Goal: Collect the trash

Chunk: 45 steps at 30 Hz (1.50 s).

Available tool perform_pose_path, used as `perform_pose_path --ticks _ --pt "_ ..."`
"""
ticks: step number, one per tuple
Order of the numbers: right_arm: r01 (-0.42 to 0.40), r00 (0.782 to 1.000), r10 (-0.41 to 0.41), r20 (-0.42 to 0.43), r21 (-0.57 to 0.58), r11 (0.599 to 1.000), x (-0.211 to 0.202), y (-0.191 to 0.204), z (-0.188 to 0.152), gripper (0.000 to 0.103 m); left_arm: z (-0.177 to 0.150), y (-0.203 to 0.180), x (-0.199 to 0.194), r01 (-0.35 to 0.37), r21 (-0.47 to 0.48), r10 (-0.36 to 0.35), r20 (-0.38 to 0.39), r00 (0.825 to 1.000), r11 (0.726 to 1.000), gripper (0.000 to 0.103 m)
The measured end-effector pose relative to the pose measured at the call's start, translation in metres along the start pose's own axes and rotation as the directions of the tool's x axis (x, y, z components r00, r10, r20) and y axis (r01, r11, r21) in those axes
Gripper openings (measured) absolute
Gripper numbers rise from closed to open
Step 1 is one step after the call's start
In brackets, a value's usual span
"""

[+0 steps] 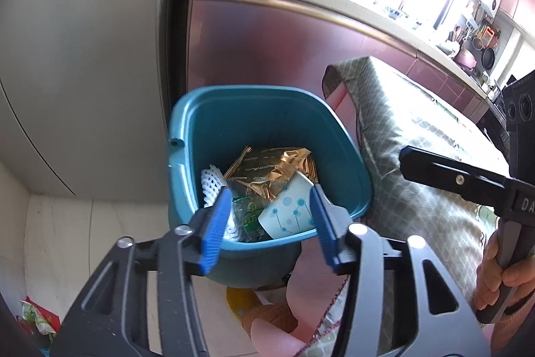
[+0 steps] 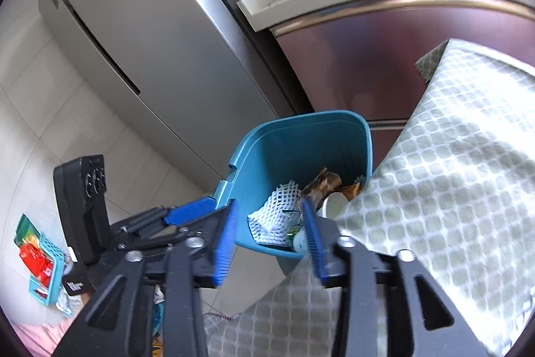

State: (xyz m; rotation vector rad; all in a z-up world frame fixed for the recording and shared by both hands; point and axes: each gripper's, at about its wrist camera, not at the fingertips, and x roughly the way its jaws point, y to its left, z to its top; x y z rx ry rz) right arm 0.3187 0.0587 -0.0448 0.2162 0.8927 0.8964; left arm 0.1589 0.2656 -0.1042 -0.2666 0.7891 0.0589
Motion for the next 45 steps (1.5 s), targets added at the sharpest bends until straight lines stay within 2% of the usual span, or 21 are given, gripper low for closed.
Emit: perform_pose_path --ticks 3,10,17,23,27,32,37,42,45 --pt "0.023 0.999 -0.022 0.034 -0.029 0.999 -0.016 0.005 -0.008 0.057 -0.005 -0.004 -0.019 -0.023 0.018 0.022 0.050 0.998 1.000 0.072" --pt "0.104 0.987 -0.094 0.130 -0.076 0.992 -0.053 0.015 -0.036 0.076 -0.020 -0.022 -0.065 -0.055 0.059 0.044 0.166 0.985 0.997 0.097" --pt "0.201 0.952 -0.175 0.250 -0.081 0.976 -0.091 0.019 -0.064 0.088 -0.042 -0.047 -0.110 -0.097 0.105 0.061 0.302 0.951 0.990 0.097" --pt "0.301 0.902 -0.253 0.348 -0.088 0.950 -0.122 0.023 -0.092 0.096 -0.062 -0.074 -0.139 -0.129 0.137 0.065 0.394 0.917 0.982 0.097" --pt "0.371 0.860 -0.306 0.409 -0.090 0.924 -0.144 0.029 -0.110 0.096 -0.073 -0.089 -0.155 -0.123 0.145 0.050 0.429 0.902 0.982 0.097" --pt "0.466 0.785 -0.373 0.494 -0.074 0.882 -0.173 0.037 -0.133 0.096 -0.089 -0.110 -0.171 -0.135 0.143 0.050 0.482 0.875 0.981 0.097" --pt "0.523 0.718 -0.422 0.553 -0.029 0.852 -0.198 0.037 -0.152 0.096 -0.100 -0.130 -0.183 -0.124 0.160 0.026 0.505 0.862 0.979 0.097" --pt "0.580 0.640 -0.480 0.599 0.033 0.814 -0.220 0.033 -0.170 0.096 -0.110 -0.147 -0.193 -0.116 0.181 0.005 0.520 0.854 0.977 0.097" --pt "0.596 0.610 -0.502 0.613 0.063 0.801 -0.232 0.030 -0.180 0.096 -0.112 -0.154 -0.193 -0.101 0.191 -0.013 0.520 0.854 0.976 0.097"
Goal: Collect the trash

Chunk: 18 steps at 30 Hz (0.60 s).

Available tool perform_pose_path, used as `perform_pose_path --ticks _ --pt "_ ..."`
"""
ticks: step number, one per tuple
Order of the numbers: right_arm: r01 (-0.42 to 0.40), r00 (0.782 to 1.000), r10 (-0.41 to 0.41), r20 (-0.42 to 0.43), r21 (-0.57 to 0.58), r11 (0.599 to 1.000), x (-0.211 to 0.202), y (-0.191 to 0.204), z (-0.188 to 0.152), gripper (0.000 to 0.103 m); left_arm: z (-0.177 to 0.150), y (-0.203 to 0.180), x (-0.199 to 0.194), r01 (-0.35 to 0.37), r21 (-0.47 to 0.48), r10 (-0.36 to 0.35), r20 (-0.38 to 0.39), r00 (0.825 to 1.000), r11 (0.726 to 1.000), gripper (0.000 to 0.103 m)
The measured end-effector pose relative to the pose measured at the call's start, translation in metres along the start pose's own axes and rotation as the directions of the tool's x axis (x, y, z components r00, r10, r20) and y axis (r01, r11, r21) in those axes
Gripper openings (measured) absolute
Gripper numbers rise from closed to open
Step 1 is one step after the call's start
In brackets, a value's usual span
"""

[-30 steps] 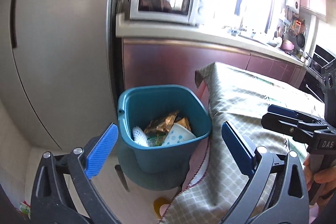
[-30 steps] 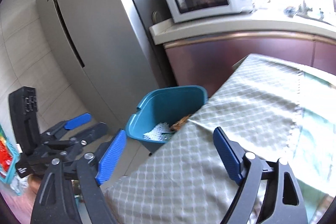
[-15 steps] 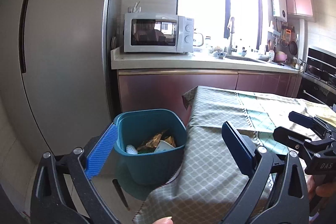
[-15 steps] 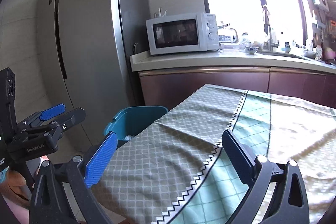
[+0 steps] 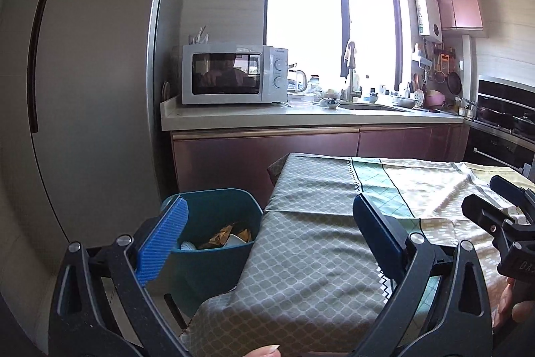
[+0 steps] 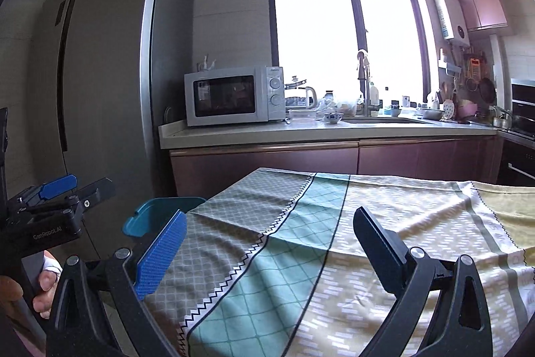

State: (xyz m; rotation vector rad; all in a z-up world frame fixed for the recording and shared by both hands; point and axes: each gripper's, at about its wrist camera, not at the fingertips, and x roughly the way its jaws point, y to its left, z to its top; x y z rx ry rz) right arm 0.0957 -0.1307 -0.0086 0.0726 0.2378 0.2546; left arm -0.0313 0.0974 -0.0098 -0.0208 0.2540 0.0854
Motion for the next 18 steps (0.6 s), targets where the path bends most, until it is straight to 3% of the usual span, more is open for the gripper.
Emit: perform_pose_path --ticks 7,18 --pt "0.063 0.998 -0.063 0.003 0.020 0.998 -0.016 -0.017 -0.007 0.096 -0.002 -0.011 0.005 0.032 0.013 -0.032 -0.001 0.999 0.999 0.097" --pt "0.118 0.993 -0.119 0.016 0.057 0.991 -0.029 -0.038 -0.013 0.096 -0.006 -0.024 0.006 0.022 0.045 -0.023 0.013 1.000 0.999 0.097"
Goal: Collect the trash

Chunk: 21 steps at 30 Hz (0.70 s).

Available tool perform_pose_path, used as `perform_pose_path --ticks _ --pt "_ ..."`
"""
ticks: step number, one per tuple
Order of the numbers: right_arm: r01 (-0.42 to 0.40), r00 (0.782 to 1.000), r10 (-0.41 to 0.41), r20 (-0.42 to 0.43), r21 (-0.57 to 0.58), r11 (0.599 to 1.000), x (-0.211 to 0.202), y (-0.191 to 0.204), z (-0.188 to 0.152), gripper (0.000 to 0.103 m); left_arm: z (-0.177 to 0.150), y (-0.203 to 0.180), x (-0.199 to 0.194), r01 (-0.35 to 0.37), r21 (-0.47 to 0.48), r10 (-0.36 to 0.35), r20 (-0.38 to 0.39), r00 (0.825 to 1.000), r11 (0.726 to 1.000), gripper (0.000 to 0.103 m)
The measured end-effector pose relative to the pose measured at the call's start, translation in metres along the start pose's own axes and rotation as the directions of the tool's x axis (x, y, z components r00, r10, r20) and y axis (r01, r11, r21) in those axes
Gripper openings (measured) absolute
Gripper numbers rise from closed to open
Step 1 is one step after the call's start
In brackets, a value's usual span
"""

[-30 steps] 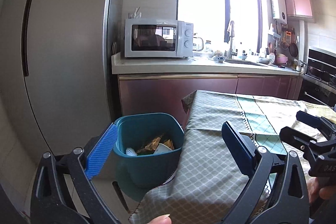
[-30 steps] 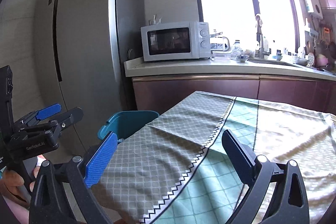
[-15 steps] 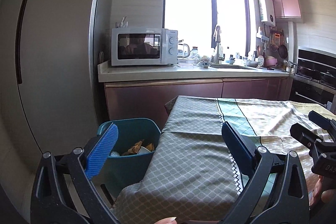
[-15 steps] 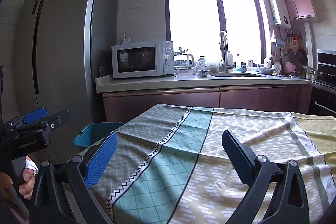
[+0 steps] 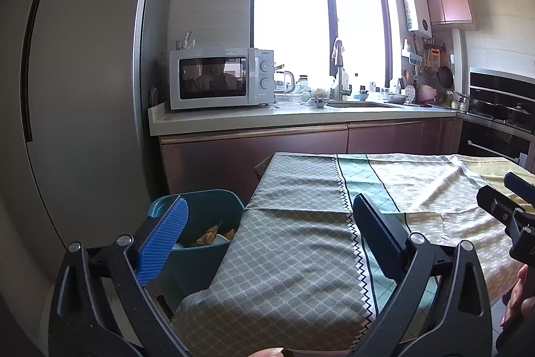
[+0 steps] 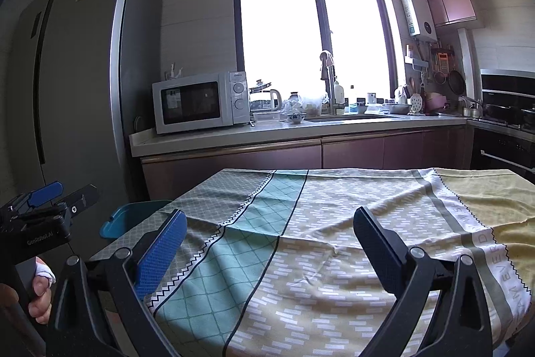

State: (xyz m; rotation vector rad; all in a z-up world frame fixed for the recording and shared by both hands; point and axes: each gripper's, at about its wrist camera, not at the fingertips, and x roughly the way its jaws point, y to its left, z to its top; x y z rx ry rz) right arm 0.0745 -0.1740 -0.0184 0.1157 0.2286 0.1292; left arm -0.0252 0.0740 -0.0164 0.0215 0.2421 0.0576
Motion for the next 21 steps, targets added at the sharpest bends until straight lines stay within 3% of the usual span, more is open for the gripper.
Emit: perform_pose_path --ticks 21 --pt "0.030 0.999 -0.031 0.026 0.035 0.999 -0.003 -0.020 0.002 0.096 0.000 -0.011 0.003 -0.006 0.024 0.006 0.025 1.000 1.000 0.097"
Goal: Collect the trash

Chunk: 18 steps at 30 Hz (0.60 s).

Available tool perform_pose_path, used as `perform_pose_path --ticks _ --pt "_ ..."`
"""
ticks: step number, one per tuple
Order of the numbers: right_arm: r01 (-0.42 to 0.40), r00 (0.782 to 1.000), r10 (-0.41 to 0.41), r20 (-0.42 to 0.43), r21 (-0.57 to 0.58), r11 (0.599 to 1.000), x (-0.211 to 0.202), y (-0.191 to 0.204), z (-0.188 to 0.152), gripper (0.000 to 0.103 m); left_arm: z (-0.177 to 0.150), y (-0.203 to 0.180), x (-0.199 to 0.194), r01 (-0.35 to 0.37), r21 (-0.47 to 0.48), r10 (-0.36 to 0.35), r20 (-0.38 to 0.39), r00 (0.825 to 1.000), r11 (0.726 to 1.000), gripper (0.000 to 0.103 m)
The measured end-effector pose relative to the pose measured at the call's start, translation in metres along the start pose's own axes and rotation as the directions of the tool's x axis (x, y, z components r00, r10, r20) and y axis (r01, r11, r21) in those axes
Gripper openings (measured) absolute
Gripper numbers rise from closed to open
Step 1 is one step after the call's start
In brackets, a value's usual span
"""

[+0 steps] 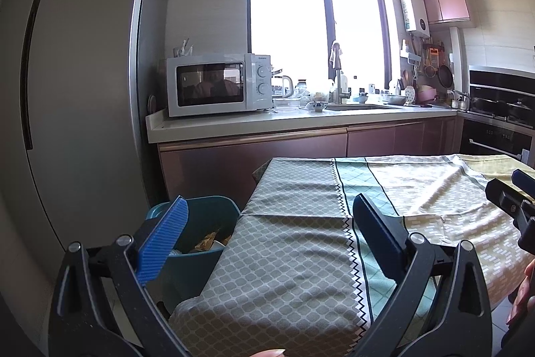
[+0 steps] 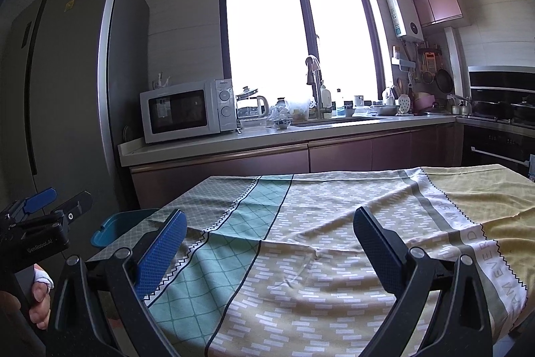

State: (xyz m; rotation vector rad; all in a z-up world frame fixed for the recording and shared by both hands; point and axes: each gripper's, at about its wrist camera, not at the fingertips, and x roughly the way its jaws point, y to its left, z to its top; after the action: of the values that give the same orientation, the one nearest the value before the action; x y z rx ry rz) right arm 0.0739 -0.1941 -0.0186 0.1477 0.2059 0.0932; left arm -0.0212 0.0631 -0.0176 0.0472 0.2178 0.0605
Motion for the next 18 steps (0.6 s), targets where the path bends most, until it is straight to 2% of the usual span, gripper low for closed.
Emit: perform_pose_path --ticks 18 --pt "0.003 1.000 -0.003 -0.003 0.009 1.000 0.0019 -0.0057 0.0010 0.096 0.0016 -0.0007 0.0044 0.003 -0.003 -0.003 0.002 1.000 1.000 0.097"
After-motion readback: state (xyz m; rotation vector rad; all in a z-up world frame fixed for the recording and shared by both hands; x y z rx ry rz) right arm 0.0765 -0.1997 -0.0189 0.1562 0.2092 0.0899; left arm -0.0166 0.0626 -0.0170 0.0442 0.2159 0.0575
